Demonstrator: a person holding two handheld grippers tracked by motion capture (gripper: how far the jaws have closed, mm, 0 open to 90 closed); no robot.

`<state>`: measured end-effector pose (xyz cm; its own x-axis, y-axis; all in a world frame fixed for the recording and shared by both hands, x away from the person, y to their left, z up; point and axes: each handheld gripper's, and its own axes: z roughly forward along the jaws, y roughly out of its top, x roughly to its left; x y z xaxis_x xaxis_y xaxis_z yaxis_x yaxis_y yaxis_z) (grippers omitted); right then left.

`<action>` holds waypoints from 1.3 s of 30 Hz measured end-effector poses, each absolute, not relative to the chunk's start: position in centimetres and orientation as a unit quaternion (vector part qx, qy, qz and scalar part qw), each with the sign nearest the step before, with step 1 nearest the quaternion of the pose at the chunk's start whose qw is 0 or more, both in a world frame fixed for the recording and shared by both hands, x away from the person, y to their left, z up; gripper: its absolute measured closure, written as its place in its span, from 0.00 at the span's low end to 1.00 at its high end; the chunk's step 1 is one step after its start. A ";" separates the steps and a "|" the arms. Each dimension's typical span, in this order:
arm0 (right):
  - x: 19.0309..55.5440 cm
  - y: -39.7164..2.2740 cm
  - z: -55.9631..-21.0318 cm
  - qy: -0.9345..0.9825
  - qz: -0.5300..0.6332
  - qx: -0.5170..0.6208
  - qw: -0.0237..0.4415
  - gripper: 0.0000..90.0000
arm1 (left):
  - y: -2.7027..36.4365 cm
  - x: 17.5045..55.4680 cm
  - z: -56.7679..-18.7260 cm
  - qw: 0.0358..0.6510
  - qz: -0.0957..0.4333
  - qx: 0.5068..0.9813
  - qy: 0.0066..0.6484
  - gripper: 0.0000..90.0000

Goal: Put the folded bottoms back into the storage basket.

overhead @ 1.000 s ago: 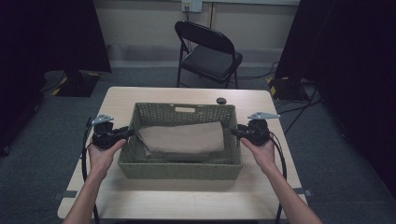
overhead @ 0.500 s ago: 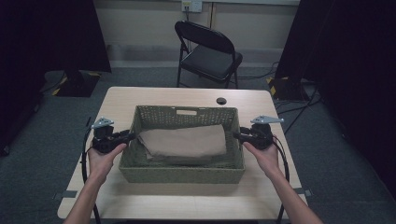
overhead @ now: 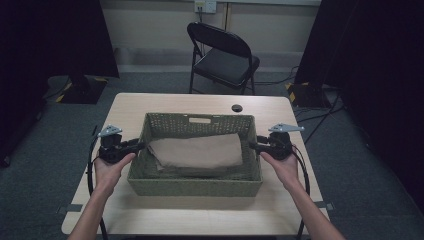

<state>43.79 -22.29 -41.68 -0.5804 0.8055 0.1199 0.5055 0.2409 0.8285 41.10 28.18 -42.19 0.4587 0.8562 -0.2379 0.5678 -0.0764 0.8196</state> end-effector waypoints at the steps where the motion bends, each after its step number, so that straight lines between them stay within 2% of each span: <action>1: 43.7 -22.3 -41.6 0.770 0.444 0.426 0.171 0.55 | 28.2 41.1 -42.1 0.463 0.157 0.717 0.497 0.71; 8: 43.1 -23.2 -40.3 0.755 0.464 0.424 0.187 0.47 | 28.8 40.0 -40.9 0.457 0.175 0.715 0.499 0.55; 13: 41.8 -25.2 -39.6 0.747 0.464 0.430 0.206 0.39 | 30.0 38.4 -40.7 0.459 0.182 0.709 0.504 0.48; 17: 40.6 -27.0 -39.5 0.739 0.461 0.439 0.220 0.36 | 30.9 37.3 -40.7 0.448 0.194 0.710 0.508 0.50; 19: 40.0 -27.8 -39.7 0.735 0.459 0.447 0.224 0.34 | 31.5 36.4 -40.5 0.455 0.204 0.705 0.504 0.49; 25: 38.8 -29.7 -41.4 0.731 0.442 0.469 0.223 0.32 | 32.4 35.6 -41.9 0.419 0.205 0.718 0.517 0.45; 39: 39.9 -30.6 -47.1 0.756 0.373 0.503 0.192 0.28 | 33.4 36.0 -47.4 0.331 0.177 0.745 0.552 0.40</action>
